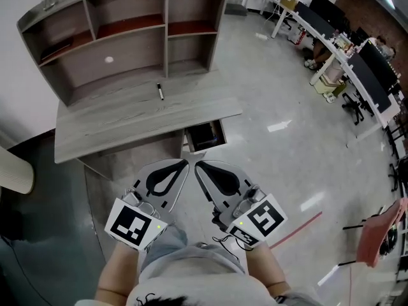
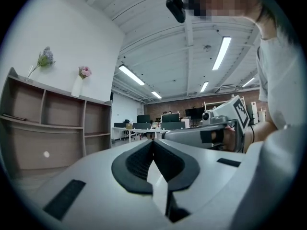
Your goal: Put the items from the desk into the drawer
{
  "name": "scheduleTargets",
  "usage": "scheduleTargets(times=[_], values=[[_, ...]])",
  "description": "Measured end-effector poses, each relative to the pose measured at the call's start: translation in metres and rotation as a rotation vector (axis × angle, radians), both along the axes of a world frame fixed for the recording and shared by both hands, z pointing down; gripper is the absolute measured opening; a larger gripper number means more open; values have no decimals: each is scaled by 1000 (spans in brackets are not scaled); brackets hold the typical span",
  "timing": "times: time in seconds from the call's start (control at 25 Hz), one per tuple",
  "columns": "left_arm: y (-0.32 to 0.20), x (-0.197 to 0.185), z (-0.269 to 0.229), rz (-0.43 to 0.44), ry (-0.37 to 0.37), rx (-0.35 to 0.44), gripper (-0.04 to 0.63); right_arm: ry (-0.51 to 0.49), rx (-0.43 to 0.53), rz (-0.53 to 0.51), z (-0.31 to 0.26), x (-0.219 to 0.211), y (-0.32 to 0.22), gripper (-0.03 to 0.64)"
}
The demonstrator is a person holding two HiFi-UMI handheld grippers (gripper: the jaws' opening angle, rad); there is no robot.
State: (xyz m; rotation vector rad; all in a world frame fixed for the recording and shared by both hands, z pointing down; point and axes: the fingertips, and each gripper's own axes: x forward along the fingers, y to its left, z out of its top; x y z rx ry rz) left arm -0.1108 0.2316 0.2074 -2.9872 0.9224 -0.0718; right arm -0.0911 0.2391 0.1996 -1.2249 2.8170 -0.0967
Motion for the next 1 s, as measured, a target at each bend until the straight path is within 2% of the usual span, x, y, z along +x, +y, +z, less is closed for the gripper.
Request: scheduleTargets(times=[0.28, 0.44, 0.72, 1.0], values=[[-60, -34, 2, 44, 8, -18, 8, 10, -11, 44, 1, -32, -59, 9], [-83, -40, 8, 64, 17, -22, 9, 29, -27, 68, 8, -37, -77, 9], [-119, -23, 18, 70, 24, -50, 9, 41, -43, 84, 16, -20, -113, 9], [-166, 14, 18, 1, 13, -52, 8, 51, -43, 12, 19, 16, -164, 9]])
